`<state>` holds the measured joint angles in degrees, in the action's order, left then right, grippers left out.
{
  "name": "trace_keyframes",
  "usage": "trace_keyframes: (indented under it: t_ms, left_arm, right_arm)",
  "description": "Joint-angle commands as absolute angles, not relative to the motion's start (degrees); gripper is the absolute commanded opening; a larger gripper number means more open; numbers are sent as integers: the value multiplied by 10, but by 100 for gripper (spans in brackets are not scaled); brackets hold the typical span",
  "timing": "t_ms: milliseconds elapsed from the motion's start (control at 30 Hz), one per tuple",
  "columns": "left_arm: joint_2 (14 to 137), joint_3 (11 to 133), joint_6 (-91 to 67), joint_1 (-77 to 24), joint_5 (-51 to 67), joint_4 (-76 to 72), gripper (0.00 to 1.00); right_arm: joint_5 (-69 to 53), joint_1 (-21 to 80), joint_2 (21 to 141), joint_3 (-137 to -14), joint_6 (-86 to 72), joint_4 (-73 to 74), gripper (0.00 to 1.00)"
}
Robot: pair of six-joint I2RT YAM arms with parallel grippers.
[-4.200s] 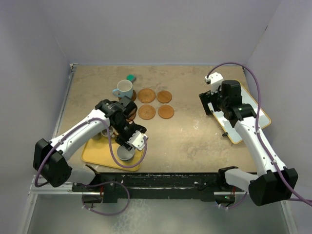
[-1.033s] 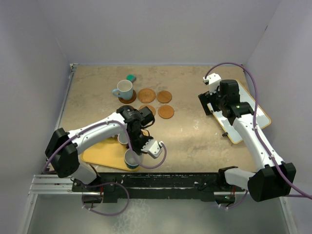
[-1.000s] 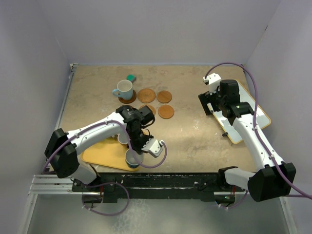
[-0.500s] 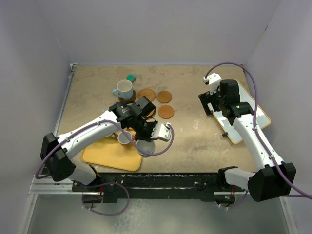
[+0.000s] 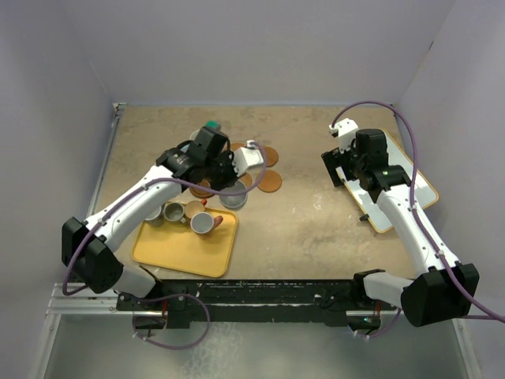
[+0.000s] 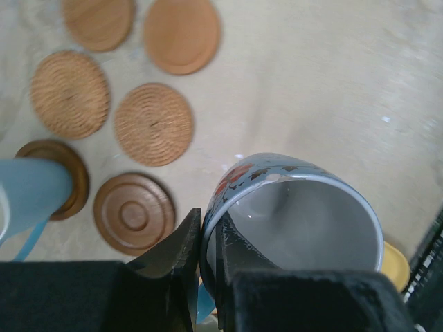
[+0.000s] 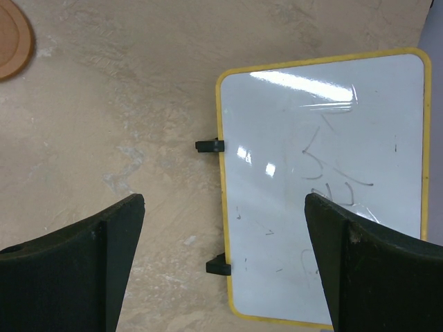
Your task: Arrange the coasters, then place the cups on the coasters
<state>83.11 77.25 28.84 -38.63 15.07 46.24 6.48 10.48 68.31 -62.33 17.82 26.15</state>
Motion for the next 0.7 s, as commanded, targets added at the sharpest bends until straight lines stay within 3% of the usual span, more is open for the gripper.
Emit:
trace_keyframes:
  t_ms: [0,667]
  left_arm:
    - [804,792,202,-341,87,359,3]
    - [903,771,104,-108,92,298,3]
  right_arm:
    - [66,103,683,-623,185,240,100]
    - [57,103,675,-627,184,242,100]
